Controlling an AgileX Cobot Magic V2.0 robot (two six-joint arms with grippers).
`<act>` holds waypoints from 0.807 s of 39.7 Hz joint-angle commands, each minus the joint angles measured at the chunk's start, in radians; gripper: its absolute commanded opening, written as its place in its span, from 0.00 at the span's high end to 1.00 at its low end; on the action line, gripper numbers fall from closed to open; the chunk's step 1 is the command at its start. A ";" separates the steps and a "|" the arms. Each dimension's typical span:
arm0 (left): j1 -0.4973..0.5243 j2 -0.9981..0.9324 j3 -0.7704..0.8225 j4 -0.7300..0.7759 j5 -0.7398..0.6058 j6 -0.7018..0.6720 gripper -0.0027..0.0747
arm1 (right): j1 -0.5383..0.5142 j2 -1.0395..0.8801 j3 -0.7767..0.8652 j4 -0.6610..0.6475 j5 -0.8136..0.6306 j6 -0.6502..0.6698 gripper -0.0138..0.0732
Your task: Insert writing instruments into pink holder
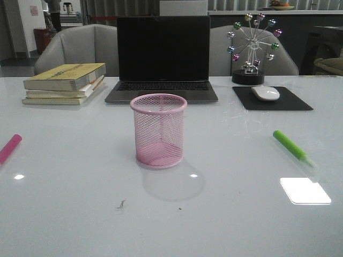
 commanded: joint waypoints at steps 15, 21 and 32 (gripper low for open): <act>0.002 0.508 -0.279 0.000 -0.055 -0.013 0.77 | -0.003 0.545 -0.288 -0.020 -0.047 0.001 0.77; 0.002 0.624 -0.280 -0.030 -0.051 -0.013 0.52 | -0.003 0.652 -0.304 -0.020 -0.047 0.001 0.65; 0.002 0.749 -0.280 -0.066 -0.051 -0.013 0.36 | -0.003 0.803 -0.304 -0.020 0.036 0.001 0.28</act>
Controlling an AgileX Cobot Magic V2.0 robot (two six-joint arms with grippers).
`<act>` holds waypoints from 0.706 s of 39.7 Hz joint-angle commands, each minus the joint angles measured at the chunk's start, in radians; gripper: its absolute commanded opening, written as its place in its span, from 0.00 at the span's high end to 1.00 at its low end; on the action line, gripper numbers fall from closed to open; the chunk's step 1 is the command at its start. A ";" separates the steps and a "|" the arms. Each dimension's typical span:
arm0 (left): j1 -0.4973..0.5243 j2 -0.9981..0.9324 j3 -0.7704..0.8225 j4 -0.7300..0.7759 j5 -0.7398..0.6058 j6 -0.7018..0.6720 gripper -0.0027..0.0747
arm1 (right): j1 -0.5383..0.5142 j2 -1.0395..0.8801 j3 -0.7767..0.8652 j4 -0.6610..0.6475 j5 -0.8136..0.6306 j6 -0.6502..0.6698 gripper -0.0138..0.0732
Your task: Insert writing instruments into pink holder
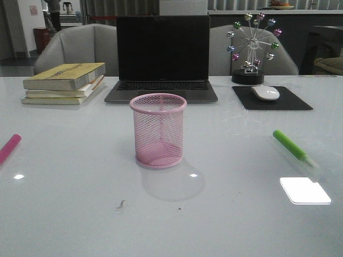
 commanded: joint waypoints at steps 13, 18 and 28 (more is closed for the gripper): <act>0.002 0.025 -0.038 -0.014 -0.122 -0.013 0.36 | 0.001 0.125 -0.042 0.062 -0.036 0.002 0.28; 0.002 0.025 -0.038 -0.016 -0.122 -0.013 0.36 | 0.001 0.169 -0.103 0.088 0.098 0.002 0.28; 0.002 0.025 -0.038 -0.016 -0.110 -0.013 0.36 | 0.001 0.369 -0.324 0.081 0.292 0.001 0.28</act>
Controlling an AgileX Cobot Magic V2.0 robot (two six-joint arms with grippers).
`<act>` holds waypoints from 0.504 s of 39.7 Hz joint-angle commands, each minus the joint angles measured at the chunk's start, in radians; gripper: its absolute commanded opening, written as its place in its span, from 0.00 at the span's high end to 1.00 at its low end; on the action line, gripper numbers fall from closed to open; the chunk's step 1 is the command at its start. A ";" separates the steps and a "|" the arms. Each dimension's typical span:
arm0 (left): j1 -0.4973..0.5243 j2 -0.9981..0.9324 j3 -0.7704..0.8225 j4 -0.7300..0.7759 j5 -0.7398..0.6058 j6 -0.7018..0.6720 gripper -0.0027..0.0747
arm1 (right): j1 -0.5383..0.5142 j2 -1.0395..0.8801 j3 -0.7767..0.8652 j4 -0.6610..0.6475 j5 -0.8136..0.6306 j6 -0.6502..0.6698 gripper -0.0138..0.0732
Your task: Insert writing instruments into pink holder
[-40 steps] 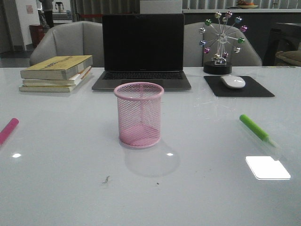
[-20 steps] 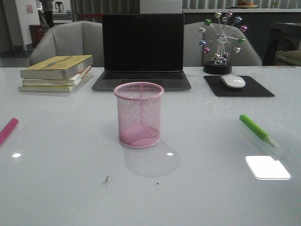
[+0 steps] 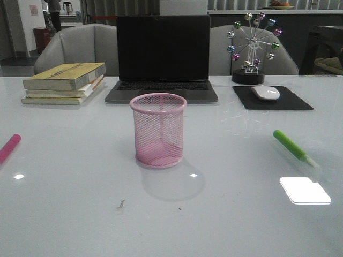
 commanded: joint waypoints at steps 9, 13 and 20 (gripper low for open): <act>0.002 -0.010 -0.037 -0.010 -0.075 -0.013 0.36 | 0.001 0.261 -0.299 0.000 0.163 0.000 0.28; 0.002 -0.010 -0.037 -0.010 -0.075 -0.013 0.36 | 0.001 0.355 -0.385 0.000 0.232 0.000 0.28; 0.002 -0.010 -0.037 -0.010 -0.068 -0.013 0.36 | 0.001 0.475 -0.497 0.011 0.305 -0.008 0.28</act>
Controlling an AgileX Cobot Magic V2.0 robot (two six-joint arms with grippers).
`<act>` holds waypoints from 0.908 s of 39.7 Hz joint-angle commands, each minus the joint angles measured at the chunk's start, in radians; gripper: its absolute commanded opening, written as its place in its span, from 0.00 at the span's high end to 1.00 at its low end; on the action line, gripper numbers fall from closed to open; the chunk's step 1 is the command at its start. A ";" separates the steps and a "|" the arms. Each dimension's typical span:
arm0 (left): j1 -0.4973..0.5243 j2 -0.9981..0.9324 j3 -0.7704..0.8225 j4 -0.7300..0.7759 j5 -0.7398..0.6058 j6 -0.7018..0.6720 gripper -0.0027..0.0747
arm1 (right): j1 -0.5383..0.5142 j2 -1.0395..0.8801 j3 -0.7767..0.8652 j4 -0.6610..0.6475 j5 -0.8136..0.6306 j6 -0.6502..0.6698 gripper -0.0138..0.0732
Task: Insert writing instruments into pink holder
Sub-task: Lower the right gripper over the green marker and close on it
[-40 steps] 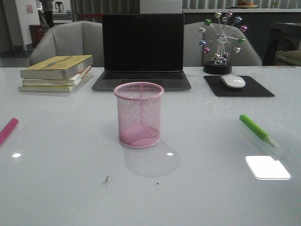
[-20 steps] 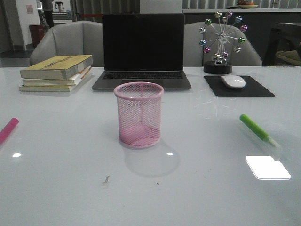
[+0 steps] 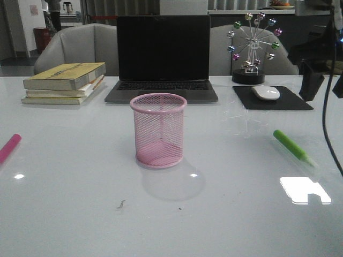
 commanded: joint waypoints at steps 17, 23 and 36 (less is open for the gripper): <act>0.002 -0.010 -0.037 -0.008 -0.029 -0.013 0.36 | 0.001 0.172 -0.192 0.123 0.062 -0.098 0.28; 0.002 -0.010 -0.037 -0.008 -0.029 -0.013 0.36 | 0.001 0.205 -0.192 0.123 0.062 -0.098 0.28; 0.002 -0.010 -0.037 -0.008 -0.029 -0.013 0.36 | 0.001 0.258 -0.192 0.130 0.059 -0.098 0.28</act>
